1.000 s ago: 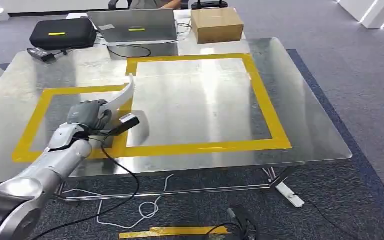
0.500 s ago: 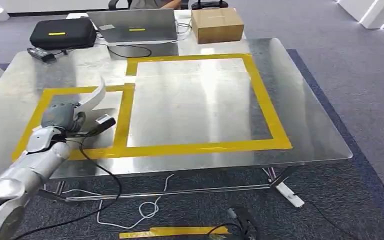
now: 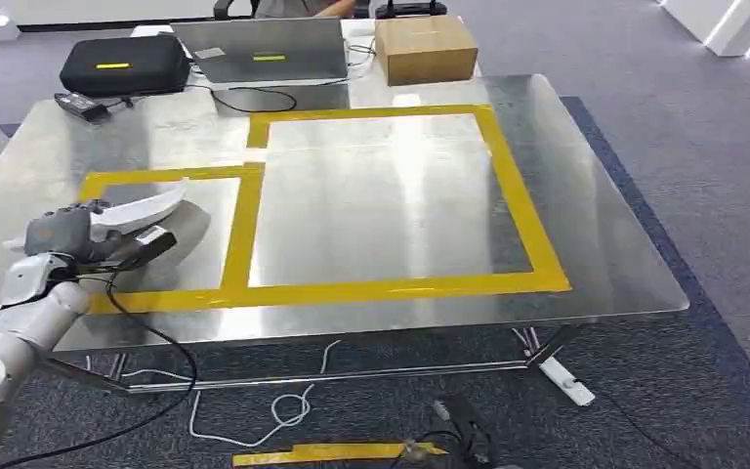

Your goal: Take the parts from the cabinet and place them on the table.

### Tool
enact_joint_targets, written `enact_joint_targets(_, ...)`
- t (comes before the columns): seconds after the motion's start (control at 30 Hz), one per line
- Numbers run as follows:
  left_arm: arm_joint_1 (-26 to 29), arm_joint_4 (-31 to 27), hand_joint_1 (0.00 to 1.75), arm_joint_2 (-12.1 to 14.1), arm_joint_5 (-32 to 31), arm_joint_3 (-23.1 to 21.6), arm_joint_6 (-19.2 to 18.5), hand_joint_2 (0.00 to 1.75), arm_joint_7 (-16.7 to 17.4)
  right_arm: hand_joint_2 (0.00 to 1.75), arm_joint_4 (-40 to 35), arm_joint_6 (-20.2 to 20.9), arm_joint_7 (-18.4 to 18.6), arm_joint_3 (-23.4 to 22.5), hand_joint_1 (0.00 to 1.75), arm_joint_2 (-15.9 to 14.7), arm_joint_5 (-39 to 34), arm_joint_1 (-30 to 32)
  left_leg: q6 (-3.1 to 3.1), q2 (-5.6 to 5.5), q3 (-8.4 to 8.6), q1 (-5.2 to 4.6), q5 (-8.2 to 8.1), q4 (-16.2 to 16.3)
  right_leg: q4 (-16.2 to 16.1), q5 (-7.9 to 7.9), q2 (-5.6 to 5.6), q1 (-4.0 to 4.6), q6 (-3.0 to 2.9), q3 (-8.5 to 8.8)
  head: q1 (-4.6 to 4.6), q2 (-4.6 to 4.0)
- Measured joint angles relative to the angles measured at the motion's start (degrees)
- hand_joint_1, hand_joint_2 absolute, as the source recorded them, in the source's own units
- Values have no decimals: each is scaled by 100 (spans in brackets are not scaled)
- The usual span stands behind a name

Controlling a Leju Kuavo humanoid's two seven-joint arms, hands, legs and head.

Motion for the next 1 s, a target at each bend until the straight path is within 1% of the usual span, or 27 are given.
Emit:
enact_joint_targets(0.03,0,4,0,5,61,44,-15,0,-79,0,0,9,9,0,0,15,0,-15,0,0,0,0,0,0,0,0,0,0,0,1,0,0)
enact_joint_targets(0.13,-1,9,0,-15,170,147,-92,0,-286,0,0,4,22,-2,0,31,-18,-34,0,1,1,-1,0,1,0,0,3,-1,0,2,0,0)
enact_joint_targets(0.23,-2,9,0,-116,172,169,-164,0,-393,0,0,-37,4,-2,0,31,-61,-28,0,1,1,-6,0,3,-3,1,2,-3,1,1,0,0)
enact_joint_targets(0.37,58,-57,0,-411,284,162,-313,0,-642,0,0,-59,-77,-4,0,31,-151,25,2,-2,0,-8,-2,4,-8,2,-4,-6,2,8,2,0)
enact_joint_targets(0.43,111,-118,0,-553,304,149,-315,0,-677,0,0,-59,-90,-4,0,31,-157,48,3,2,1,-8,-4,4,-8,4,7,-7,6,8,2,0)
enact_joint_targets(0.63,158,-219,0,-699,365,125,-350,0,-712,0,0,-59,-92,-15,0,28,-170,67,7,5,2,-8,-8,5,-9,4,10,-7,6,6,0,0)
enact_joint_targets(0.73,231,-341,0,-745,584,110,-343,0,-944,0,0,-79,-133,-50,0,24,-179,77,7,5,2,-7,-8,5,-9,4,10,-6,5,5,0,0)
enact_joint_targets(0.8,341,-519,0,-811,914,107,-387,0,-1183,0,0,-114,-201,-59,0,17,-197,91,7,5,2,-7,-8,5,-9,4,10,-6,5,5,0,0)
enact_joint_targets(0.87,546,-864,0,-863,1492,107,-549,0,-1513,0,0,-155,-260,-96,0,6,-216,119,5,5,2,-7,-9,5,-9,3,12,-6,5,5,0,0)
enact_joint_targets(0.9,686,-1108,0,-900,1940,109,-735,0,-1719,0,0,-173,-284,-120,0,-2,-225,137,5,6,2,-7,-11,5,-9,3,13,-6,5,5,2,0)
enact_joint_targets(1.0,1186,-1961,0,-973,3142,182,-1251,0,-2180,0,0,-192,-339,-199,0,-26,-256,196,24,7,1,-18,-30,17,-15,1,15,-19,11,9,0,0)
